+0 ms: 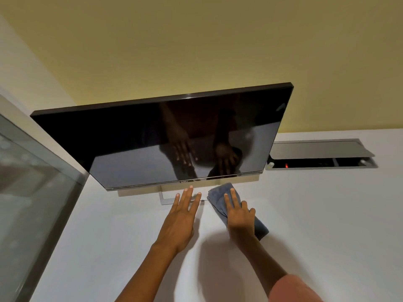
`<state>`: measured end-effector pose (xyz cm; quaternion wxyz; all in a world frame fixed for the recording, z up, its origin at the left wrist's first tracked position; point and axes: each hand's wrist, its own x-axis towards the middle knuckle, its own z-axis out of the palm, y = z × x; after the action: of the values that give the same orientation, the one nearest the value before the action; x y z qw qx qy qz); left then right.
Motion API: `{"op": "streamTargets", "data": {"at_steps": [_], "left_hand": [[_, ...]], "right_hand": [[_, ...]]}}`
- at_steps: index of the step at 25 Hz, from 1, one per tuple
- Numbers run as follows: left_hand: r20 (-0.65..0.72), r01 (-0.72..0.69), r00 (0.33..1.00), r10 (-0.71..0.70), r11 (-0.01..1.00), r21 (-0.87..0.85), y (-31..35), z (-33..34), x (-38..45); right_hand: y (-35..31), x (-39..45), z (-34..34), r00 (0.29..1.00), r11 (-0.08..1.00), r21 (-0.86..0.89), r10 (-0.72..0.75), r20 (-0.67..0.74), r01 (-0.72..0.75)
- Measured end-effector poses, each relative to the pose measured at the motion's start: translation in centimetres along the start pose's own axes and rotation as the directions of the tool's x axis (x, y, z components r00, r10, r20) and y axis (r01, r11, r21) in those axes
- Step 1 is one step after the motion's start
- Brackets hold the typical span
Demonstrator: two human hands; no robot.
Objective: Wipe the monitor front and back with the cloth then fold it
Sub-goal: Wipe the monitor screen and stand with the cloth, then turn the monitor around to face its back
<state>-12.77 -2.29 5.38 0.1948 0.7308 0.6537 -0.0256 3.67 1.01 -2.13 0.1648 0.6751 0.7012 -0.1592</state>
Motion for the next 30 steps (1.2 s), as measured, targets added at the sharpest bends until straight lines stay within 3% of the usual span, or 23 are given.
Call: {"op": "streamTargets", "data": {"at_steps": [6,12,16,22,24,26,28,30], "left_hand": [[0.02,-0.081,0.997,0.081,0.997,0.012,2.7,0.9,0.2],[-0.012,-0.125,0.992,0.126,0.991,0.042,4.6,1.0,0.3],[-0.113,-0.187,0.976,0.188,0.982,0.022,5.0,0.7,0.0],[-0.342,-0.323,0.889,0.304,0.946,0.002,6.0,-1.1,0.6],[-0.445,-0.355,0.831,0.333,0.934,0.035,6.6,-2.4,1.0],[-0.572,-0.375,0.741,0.352,0.923,0.082,6.9,-4.0,1.6],[-0.648,-0.359,0.681,0.341,0.927,0.11,7.2,-6.3,2.1],[-0.7,-0.338,0.639,0.32,0.934,0.118,7.4,-8.9,2.3]], "right_hand": [[4.5,-2.4,0.5,0.954,0.954,0.159,0.275,-0.119,-0.255],[6.2,-3.9,3.3,0.985,0.972,0.16,0.162,0.061,-0.17],[7.4,-4.1,1.9,0.994,0.972,0.214,0.086,0.073,-0.1],[6.4,-7.1,-3.2,1.0,0.974,0.224,0.017,0.025,-0.022],[6.5,-8.3,-6.4,0.997,0.963,0.267,-0.004,-0.078,0.025],[7.1,-9.4,-10.4,0.954,0.909,0.407,0.042,-0.296,0.087],[7.8,-10.1,-14.8,0.851,0.872,0.441,0.055,-0.522,0.214],[8.5,-10.1,-18.7,0.733,0.876,0.336,-0.028,-0.68,0.345]]}}
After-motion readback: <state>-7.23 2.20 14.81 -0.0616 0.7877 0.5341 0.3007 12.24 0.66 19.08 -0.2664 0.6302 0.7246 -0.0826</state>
